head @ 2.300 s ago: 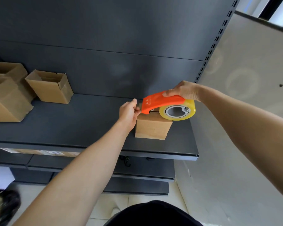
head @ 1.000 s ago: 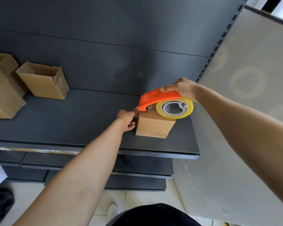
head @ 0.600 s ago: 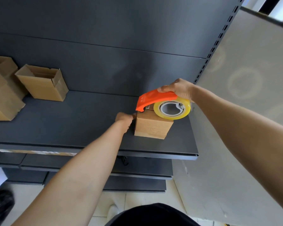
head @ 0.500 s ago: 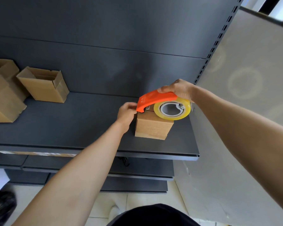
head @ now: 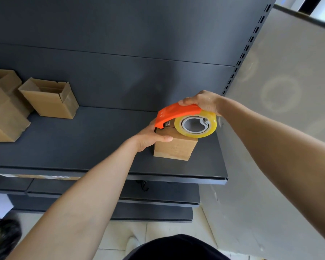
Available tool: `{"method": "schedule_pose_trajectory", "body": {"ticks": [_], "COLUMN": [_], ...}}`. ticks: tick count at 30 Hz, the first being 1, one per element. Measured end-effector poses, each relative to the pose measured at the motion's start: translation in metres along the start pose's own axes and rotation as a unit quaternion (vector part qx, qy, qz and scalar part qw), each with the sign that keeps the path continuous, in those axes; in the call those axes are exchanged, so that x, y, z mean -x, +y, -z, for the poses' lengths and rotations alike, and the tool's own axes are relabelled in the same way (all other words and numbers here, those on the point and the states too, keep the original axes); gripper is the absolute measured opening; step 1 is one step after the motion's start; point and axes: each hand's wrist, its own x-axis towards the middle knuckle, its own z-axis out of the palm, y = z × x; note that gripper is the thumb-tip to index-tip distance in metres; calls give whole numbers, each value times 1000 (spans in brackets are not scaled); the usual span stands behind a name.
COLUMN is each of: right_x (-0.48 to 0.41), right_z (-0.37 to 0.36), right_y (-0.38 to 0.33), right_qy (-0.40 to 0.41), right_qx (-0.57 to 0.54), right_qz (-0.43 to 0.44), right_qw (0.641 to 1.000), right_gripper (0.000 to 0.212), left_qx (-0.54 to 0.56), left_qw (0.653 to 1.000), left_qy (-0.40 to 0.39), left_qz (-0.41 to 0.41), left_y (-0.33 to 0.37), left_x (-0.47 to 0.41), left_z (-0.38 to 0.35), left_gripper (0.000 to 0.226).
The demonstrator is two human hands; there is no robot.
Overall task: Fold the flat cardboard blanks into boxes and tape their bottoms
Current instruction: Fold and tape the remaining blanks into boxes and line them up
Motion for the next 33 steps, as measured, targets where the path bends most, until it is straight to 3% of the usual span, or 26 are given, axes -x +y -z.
{"method": "schedule_pose_trajectory", "body": {"ticks": [8,13,17,22,24,27,28,33], "right_x": [8,18,36,63,70,78,78,71], "right_z": [6,23,53,82,91,102,106,104], "right_y": [-1,17,52,83,94,106,112,118], "right_qy": [-25,-38,-35,-10,0,-1,-1,17], "right_qx": [35,27,5,-14,-13,13,16,79], "right_qz": [-3,-5,-20,-31,-42,-54,-59,-70], "right_qw": [999,999,999,999,999,998,998,994], "right_gripper": [59,38,43,32,43,94,101,49], "left_qx": [-13,-39,-47,-51,-47,-35,-32,-25], "left_qw": [1000,999,999,998,998,999,998,998], "left_qy": [-5,-4,-4,-10,-8,-7,-9,-2], "left_qz": [27,4,15,32,34,41,44,53], "left_y": [12,16,21,27,29,30,30,31], "left_x": [-2,0,1,2,3,5,5,8], "left_z": [4,4,4,2,-1,-2,-3,-5], "left_gripper": [84,90,92,89,87,86,86,85]}}
